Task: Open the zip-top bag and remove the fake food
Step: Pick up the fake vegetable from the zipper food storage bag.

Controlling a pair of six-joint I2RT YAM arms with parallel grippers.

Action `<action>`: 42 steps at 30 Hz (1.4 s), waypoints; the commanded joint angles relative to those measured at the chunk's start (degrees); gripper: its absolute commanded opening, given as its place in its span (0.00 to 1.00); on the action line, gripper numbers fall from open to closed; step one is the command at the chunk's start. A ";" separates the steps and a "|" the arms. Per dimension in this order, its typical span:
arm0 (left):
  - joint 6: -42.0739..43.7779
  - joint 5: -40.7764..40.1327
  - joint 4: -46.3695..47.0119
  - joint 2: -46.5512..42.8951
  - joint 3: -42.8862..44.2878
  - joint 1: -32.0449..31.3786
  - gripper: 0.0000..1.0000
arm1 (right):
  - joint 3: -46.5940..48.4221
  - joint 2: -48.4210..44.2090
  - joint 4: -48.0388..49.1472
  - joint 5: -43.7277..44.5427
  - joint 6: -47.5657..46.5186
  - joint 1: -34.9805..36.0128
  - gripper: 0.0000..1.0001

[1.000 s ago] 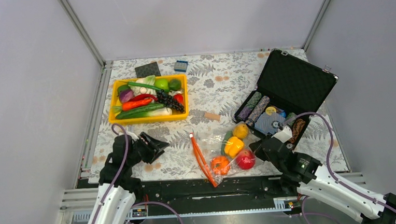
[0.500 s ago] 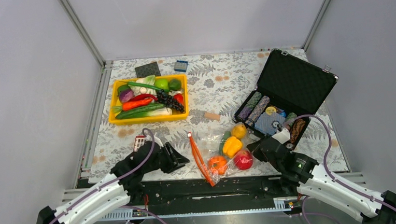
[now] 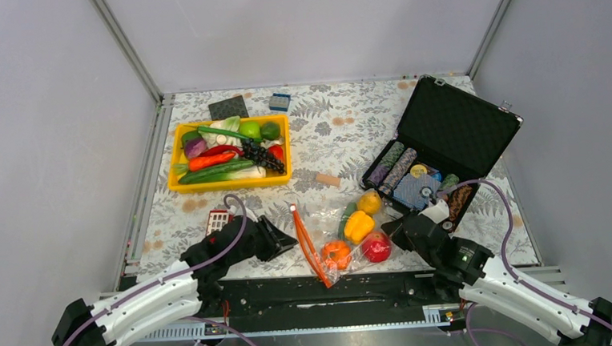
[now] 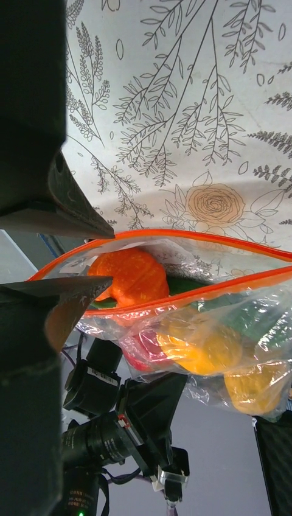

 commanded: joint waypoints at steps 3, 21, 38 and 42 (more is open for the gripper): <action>-3.18 -3.20 7.38 2.89 0.95 -1.71 0.29 | -0.44 -0.15 1.29 0.31 1.24 -0.16 0.00; -4.78 -3.50 13.59 9.09 0.37 -4.16 0.28 | -0.77 0.45 1.82 -0.65 1.03 -0.18 0.00; -4.89 -1.56 22.45 16.86 0.55 -7.21 0.28 | -1.29 2.04 4.28 -2.17 0.85 -0.16 0.00; -3.80 0.03 25.28 19.74 0.18 -8.03 0.29 | -1.60 2.82 5.25 -2.77 0.92 -0.16 0.00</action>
